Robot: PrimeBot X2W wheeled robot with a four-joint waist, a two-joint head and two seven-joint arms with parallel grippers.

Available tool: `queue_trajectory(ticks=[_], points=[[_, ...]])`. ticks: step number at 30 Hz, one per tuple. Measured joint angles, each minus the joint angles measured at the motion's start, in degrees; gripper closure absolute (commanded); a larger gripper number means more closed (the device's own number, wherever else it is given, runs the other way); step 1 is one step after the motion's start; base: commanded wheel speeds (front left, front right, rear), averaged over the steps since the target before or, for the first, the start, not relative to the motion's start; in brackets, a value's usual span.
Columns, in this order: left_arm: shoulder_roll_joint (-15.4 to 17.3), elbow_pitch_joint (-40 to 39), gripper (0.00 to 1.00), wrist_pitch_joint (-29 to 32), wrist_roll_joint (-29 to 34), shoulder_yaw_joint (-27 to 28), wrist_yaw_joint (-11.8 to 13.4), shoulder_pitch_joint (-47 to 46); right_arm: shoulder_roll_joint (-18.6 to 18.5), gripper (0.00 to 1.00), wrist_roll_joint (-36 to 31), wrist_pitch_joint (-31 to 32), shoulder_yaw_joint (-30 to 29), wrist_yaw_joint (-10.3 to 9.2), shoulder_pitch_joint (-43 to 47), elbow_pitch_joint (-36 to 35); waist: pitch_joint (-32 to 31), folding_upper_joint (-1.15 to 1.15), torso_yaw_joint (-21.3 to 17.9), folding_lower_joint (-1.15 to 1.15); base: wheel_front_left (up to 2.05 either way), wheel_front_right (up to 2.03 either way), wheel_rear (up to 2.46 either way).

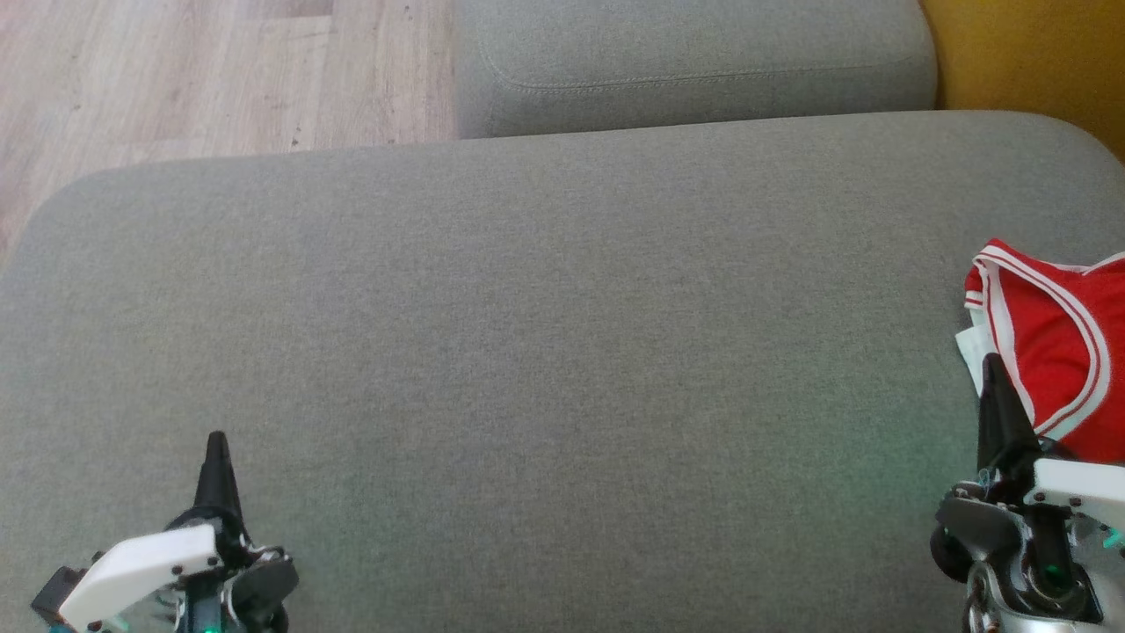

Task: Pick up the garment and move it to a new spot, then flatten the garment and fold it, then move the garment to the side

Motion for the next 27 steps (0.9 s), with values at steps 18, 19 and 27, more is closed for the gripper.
queue_trajectory(ticks=[18, 19, 27], points=[[0.00, 0.00, 1.00, 0.00, 0.00, 0.01, 0.00, 0.00, 0.00, 1.00, 0.00, 0.00, 0.00, 0.00, 0.00, -0.01, 0.00, 0.00, 0.00, 0.00, 0.00, 0.00, 0.00], [0.00, 0.00, 1.00, 0.00, 0.00, 0.01, 0.00, 0.00, 0.00, 1.00, 0.00, 0.01, 0.00, 0.00, 0.00, -0.01, 0.00, 0.00, 0.00, 0.00, 0.00, 0.00, 0.00], [0.00, 0.00, 1.00, 0.00, 0.00, 0.01, 0.00, 0.00, 0.00, 1.00, 0.00, 0.00, 0.00, 0.00, 0.00, -0.01, 0.00, 0.00, 0.00, 0.00, 0.00, 0.00, 0.00]])
